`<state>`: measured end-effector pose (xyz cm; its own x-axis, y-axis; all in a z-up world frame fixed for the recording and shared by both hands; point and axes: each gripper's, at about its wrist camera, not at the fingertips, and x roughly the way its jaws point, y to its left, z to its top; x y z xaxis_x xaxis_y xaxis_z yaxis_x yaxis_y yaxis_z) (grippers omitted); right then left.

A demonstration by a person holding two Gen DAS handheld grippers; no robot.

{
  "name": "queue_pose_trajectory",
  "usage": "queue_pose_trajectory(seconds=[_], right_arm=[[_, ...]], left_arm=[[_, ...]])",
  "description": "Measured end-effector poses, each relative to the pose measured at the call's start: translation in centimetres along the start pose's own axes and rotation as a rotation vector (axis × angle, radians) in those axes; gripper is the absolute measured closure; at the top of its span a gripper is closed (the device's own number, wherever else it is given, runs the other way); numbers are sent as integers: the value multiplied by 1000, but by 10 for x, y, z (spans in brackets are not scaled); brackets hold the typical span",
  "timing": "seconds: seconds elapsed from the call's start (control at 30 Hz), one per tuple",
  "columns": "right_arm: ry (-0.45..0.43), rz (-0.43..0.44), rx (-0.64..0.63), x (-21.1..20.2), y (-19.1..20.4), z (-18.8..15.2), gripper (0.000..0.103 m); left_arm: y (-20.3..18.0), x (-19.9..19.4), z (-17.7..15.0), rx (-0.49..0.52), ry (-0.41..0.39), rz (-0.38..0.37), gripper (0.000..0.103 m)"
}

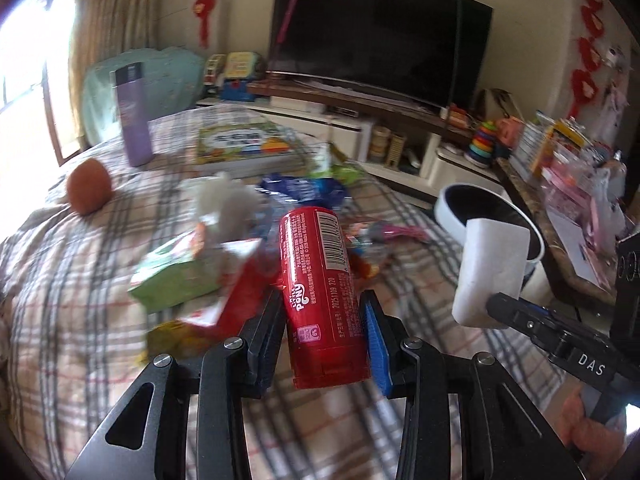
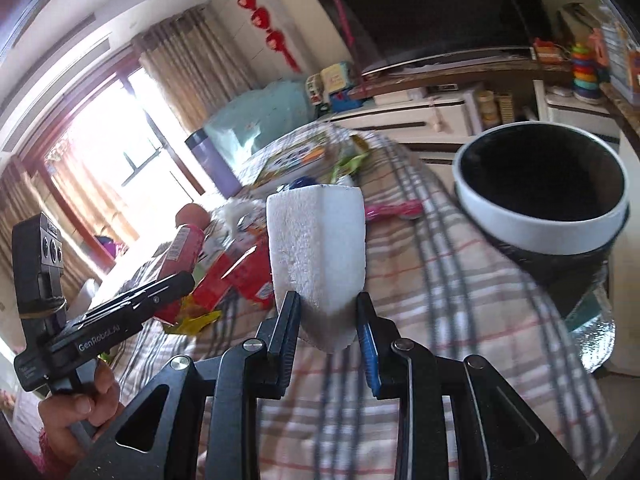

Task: Collect trash
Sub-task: 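Carry the red can and tissue block over the bin and release both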

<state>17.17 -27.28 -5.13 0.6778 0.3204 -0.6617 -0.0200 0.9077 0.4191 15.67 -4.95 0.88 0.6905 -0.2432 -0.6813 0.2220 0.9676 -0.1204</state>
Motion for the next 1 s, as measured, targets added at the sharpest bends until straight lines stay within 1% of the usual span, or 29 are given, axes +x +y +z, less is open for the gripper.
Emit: queue_pose_trajectory(seconds=[0.27, 0.6, 1.0], right_arm=[[-27, -52, 47, -16, -34, 11, 75], [-50, -126, 108, -30, -77, 25, 75], [-73, -207, 137, -35, -119, 53, 75]], left_arm=[[-24, 44, 27, 68, 35, -64, 67], [-48, 97, 57, 107, 80, -125, 67], [-87, 145, 94, 154, 92, -190, 67]])
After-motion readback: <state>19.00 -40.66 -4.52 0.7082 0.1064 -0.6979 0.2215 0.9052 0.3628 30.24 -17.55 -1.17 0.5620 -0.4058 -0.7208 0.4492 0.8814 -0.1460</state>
